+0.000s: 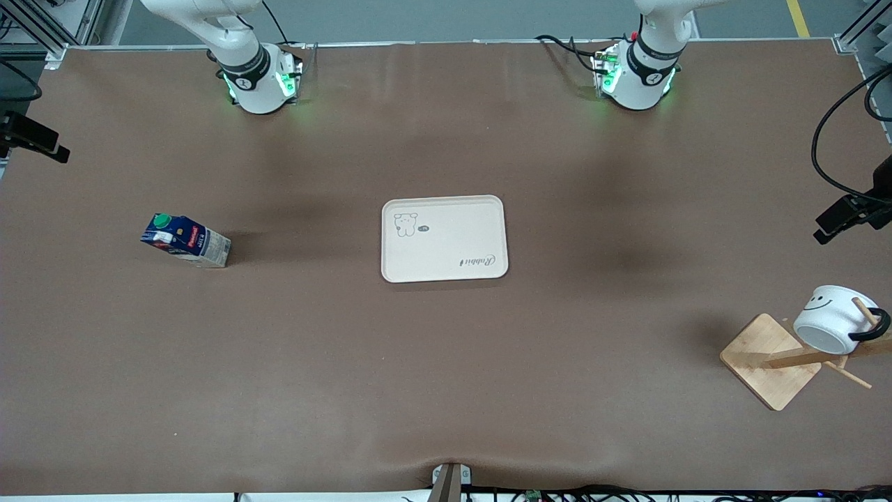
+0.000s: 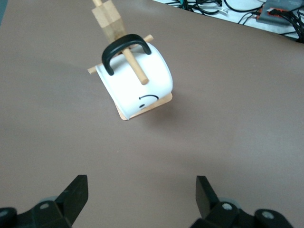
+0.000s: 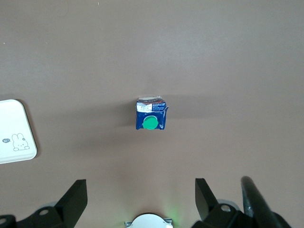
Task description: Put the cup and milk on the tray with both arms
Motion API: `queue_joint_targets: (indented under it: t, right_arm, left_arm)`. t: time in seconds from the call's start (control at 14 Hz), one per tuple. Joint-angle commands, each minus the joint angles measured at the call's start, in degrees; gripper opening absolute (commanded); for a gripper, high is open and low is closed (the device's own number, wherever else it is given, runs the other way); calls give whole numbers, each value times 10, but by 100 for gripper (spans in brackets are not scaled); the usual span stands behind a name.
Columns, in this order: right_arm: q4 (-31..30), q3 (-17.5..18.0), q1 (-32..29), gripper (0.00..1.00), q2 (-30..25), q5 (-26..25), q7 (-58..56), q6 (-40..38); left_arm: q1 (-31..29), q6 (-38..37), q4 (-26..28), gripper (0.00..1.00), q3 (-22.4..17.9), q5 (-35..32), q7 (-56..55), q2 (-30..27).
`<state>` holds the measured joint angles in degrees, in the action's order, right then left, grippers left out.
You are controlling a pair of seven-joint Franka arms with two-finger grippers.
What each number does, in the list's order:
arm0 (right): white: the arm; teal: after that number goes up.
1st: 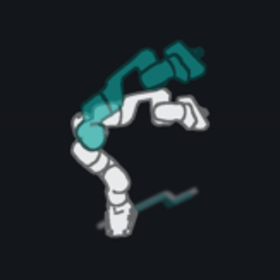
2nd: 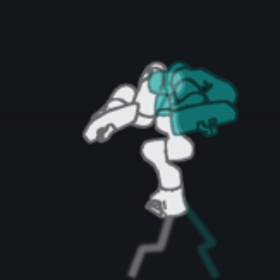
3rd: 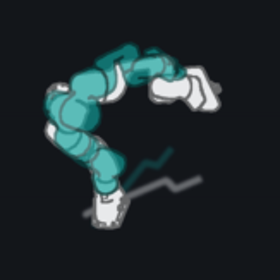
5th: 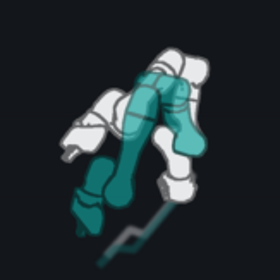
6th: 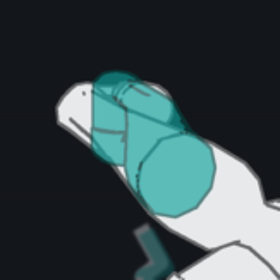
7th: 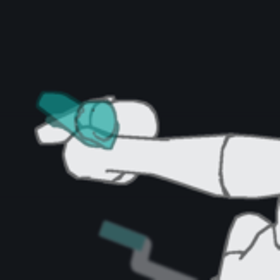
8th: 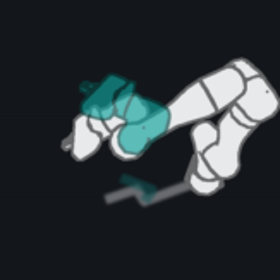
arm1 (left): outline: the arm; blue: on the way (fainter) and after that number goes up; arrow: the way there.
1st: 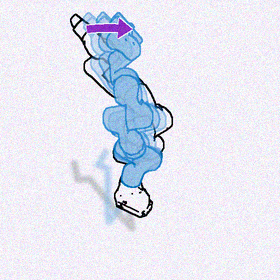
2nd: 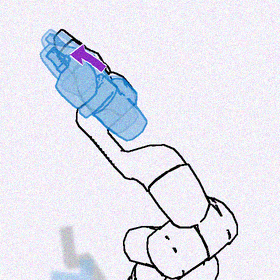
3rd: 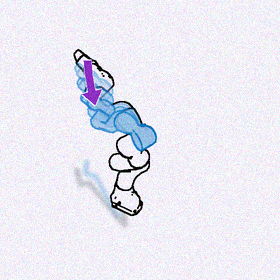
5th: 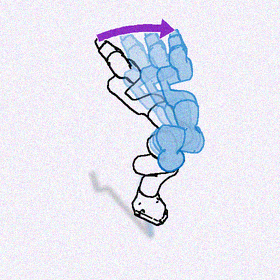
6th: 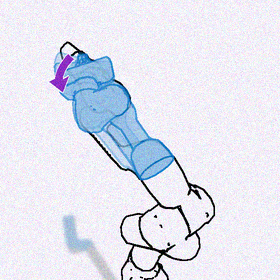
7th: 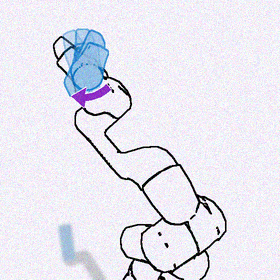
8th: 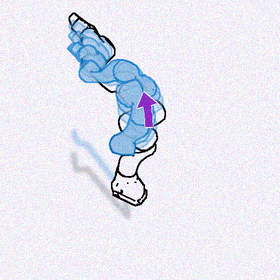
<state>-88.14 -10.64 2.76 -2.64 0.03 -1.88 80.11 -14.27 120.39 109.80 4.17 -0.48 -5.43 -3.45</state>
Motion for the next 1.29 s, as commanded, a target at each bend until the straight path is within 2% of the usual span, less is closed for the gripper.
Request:
queue_joint_targets:
  t: [0.0, 0.29, 0.43, 0.64, 0.93, 1.21]
  right_arm:
    - [9, 4, -9, 100, 4, 0, -4, -6]
    - [10, 5, -9, 100, 4, 0, -4, -4]
    - [10, 5, -8, 100, 4, 0, -4, -2]
    - [10, 4, -9, 100, 4, 0, -4, -2]
    - [14, 5, -9, 100, 12, 0, -4, -2]
    - [14, 5, -9, 100, 13, -1, -4, 1]
  left_arm:
    - [-31, 27, 28, 100, 2, 62, 64, -16]
    - [-91, 72, 43, 100, 2, 200, 274, 27]
    - [-99, 104, 44, 100, 1, 250, 340, 51]
    - [-101, 166, 43, 100, 2, 259, 401, 84]
    - [-98, 219, 38, 100, 7, 264, 408, 114]
    - [-93, 252, 25, 98, 27, 319, 430, 145]
